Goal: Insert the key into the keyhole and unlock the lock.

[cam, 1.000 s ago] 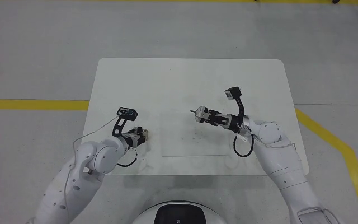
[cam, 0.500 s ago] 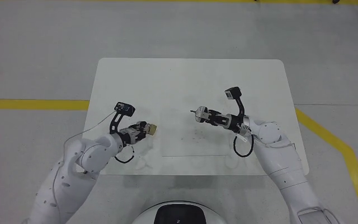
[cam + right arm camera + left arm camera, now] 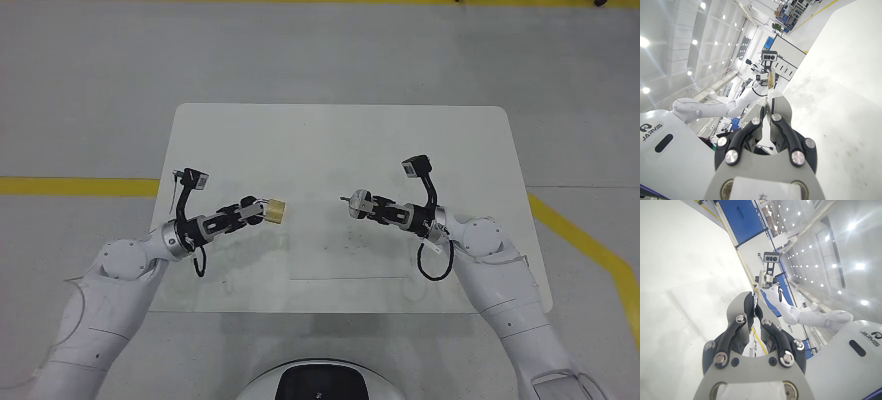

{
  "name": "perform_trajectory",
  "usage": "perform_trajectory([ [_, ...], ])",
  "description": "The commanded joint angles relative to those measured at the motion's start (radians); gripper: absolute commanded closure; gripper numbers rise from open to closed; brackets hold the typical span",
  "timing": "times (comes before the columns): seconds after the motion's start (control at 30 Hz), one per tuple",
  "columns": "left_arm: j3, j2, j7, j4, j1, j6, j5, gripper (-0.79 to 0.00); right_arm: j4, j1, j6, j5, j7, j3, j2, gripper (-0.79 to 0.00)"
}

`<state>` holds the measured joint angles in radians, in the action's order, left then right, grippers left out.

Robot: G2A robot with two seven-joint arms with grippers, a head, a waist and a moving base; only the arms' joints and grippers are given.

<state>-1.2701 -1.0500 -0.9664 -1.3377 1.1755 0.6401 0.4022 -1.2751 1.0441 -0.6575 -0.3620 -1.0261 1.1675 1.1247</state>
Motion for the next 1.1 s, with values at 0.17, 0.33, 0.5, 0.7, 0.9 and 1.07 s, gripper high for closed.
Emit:
perform_trajectory([
  [0.17,-0.004,0.0,0.027,-0.008,0.006,-0.005,-0.03,0.0,0.001,0.0,0.002,0.007,0.01,0.001,0.0,0.0],
  [0.33,0.069,-0.02,-0.061,0.014,-0.021,-0.031,0.2,0.0,-0.015,-0.034,0.04,0.089,0.16,-0.073,0.025,0.0],
  [0.5,0.163,-0.055,-0.312,0.172,-0.127,-0.113,0.506,0.0,-0.043,-0.082,0.041,0.146,0.302,-0.155,0.058,0.0],
  [0.7,0.217,-0.086,-0.361,0.244,-0.194,-0.147,0.556,0.0,-0.041,-0.113,0.02,0.151,0.38,-0.206,0.083,0.0],
  [0.9,0.22,-0.098,-0.36,0.275,-0.209,-0.146,0.539,0.0,-0.007,-0.146,-0.004,0.077,0.331,-0.246,0.102,0.0],
  [1.07,0.222,-0.109,-0.351,0.302,-0.221,-0.138,0.539,0.0,0.012,-0.158,0.012,-0.008,0.234,-0.277,0.111,0.0],
])
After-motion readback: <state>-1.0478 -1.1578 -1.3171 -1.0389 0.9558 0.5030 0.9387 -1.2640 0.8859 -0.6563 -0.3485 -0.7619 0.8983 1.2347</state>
